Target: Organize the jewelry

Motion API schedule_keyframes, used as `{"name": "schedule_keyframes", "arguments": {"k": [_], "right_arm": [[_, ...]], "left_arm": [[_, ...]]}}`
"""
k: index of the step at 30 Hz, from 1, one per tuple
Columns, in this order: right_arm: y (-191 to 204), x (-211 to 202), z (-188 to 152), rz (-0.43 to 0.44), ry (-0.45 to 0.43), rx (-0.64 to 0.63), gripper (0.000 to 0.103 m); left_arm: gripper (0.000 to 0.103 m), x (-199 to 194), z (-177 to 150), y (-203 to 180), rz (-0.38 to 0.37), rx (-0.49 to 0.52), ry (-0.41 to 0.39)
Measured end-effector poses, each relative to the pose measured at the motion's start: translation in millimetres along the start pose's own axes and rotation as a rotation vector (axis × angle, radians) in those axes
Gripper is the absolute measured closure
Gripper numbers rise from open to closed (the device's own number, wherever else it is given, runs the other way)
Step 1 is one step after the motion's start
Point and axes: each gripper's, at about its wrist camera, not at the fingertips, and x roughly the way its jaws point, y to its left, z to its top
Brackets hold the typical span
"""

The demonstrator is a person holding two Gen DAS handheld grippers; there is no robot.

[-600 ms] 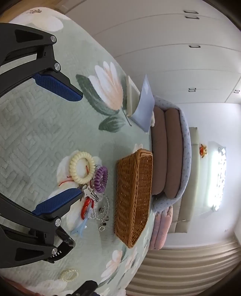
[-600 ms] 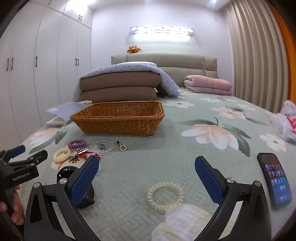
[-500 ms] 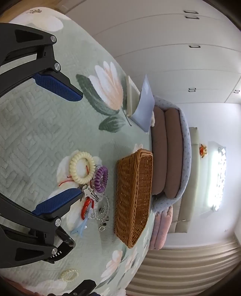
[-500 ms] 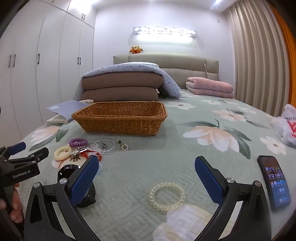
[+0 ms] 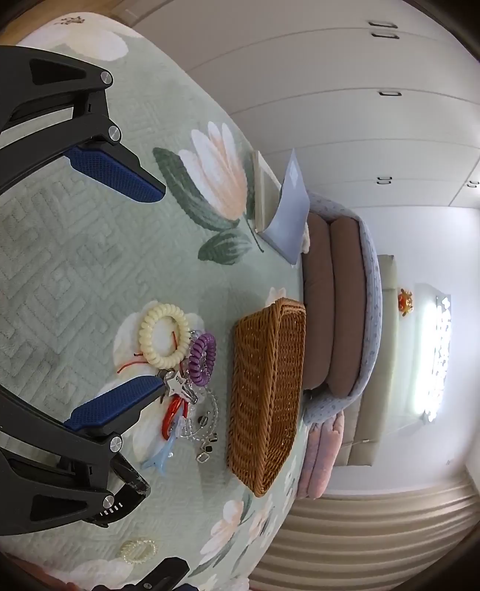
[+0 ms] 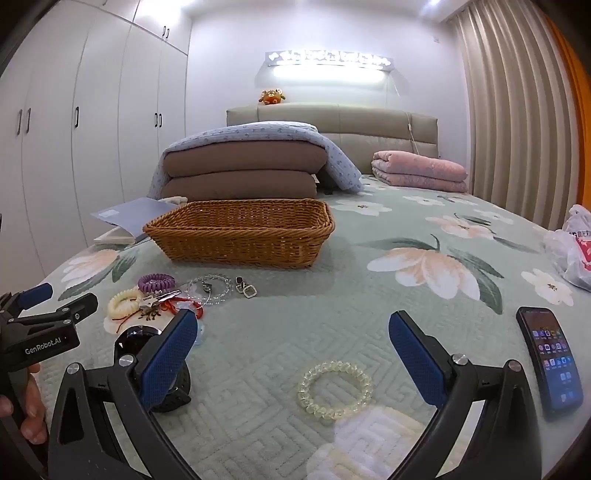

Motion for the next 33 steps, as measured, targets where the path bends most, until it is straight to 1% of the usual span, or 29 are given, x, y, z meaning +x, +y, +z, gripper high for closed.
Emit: {"name": "schedule_keyframes", "arguments": {"k": [33], "right_arm": [[3.3, 1.7, -1.1, -0.003, 0.005, -0.018, 0.000]], "left_arm": [[0.008, 2.9, -2.4, 0.1, -0.002, 0.004, 0.008]]}}
